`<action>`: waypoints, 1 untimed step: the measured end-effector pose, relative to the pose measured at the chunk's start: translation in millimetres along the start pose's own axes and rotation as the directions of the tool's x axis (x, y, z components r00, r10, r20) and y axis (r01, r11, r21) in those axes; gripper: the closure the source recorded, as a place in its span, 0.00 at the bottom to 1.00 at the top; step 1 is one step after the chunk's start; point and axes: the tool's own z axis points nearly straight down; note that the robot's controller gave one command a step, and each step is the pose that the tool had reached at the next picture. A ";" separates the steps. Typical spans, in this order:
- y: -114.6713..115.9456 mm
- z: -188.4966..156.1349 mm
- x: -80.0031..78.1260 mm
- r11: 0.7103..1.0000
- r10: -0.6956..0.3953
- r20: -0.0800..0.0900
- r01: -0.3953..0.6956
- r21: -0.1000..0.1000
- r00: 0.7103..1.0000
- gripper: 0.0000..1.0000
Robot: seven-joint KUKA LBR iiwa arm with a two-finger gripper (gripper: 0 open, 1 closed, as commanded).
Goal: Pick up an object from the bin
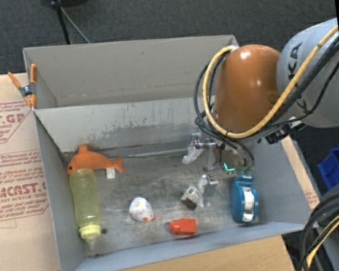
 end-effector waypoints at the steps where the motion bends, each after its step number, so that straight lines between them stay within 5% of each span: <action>1: -0.1 -4.0 -1.7 1.000 0.000 0.008 0.000 0.000 1.000 0.00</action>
Offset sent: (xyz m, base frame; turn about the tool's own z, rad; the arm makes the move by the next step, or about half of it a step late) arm 0.0100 -0.0270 -0.1316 -0.0605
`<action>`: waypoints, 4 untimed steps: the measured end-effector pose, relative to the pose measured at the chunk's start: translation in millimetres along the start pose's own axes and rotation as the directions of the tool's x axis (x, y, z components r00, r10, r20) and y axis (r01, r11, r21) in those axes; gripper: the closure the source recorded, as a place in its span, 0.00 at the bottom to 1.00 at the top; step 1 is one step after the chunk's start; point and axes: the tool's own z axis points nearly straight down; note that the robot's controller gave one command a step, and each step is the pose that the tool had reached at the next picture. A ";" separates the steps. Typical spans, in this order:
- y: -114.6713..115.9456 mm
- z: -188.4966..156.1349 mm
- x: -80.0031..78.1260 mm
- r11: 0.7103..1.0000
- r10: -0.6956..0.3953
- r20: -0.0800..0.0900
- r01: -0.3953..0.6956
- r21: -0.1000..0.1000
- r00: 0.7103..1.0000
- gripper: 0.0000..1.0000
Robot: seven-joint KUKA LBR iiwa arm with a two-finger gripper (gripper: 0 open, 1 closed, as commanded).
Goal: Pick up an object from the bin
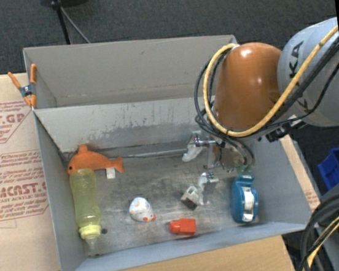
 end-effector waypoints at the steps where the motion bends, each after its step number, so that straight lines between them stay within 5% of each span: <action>1: -12.4 63.0 -5.3 1.000 -0.030 0.006 0.030 0.001 1.000 0.00; 2: -18.5 102.9 -3.5 1.000 0.028 -0.005 -0.028 0.000 1.000 0.00; 3: -23.1 73.8 6.8 0.998 0.070 0.000 -0.070 0.000 0.998 0.00; 4: -25.2 113.6 7.7 0.989 0.147 -0.001 -0.147 0.000 0.989 0.00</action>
Offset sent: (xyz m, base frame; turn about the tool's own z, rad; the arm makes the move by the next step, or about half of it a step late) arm 0.0068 -0.0306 -0.0595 0.2057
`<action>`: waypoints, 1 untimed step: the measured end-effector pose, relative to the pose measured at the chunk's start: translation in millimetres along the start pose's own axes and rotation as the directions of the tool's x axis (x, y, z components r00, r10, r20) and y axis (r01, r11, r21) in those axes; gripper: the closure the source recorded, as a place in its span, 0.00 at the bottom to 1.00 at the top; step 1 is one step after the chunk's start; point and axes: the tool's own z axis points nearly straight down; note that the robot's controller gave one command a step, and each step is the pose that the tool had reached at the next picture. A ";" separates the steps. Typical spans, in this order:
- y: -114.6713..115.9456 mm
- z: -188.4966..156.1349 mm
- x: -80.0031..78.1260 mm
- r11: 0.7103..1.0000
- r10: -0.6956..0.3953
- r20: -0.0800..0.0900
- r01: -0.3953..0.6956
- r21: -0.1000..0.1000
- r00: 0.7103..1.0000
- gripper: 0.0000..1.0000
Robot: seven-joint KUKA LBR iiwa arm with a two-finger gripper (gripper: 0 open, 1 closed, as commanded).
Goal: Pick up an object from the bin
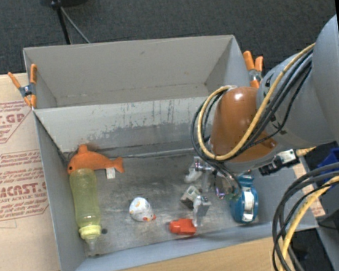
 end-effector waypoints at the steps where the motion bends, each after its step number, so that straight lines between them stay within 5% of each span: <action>1: -3.1 8.2 -6.3 1.000 0.026 0.022 -0.026 -0.004 0.999 1.00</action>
Offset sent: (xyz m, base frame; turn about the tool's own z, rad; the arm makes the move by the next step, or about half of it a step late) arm 0.0000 0.0000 0.0000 0.0000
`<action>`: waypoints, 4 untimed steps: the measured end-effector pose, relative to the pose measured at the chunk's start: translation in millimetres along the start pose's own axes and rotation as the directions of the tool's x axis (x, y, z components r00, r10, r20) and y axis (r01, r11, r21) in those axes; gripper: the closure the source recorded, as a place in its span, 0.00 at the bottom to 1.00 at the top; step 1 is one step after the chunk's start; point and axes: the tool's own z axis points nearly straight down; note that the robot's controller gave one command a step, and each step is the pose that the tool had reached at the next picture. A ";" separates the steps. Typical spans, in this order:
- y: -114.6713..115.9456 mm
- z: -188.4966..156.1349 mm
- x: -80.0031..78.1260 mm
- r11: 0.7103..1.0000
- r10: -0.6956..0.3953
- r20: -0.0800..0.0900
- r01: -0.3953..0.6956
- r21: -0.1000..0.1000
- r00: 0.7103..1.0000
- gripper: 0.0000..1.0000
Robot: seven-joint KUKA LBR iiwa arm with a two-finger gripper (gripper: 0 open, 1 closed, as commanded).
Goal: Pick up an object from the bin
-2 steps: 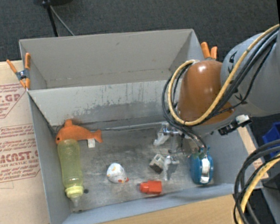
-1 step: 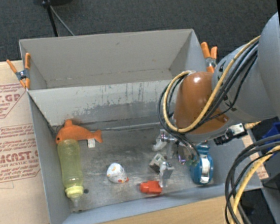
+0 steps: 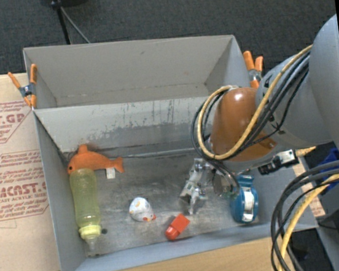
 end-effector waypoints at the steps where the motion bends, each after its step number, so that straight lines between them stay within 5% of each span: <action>1: 0.0 0.0 0.0 1.000 0.000 0.000 0.000 0.000 1.000 1.00; 4: 0.1 -25.1 5.6 1.000 -0.003 -0.026 0.003 0.004 1.000 1.00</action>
Offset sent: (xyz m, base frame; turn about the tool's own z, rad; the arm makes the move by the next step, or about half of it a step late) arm 0.0000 0.0000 0.0127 -0.0001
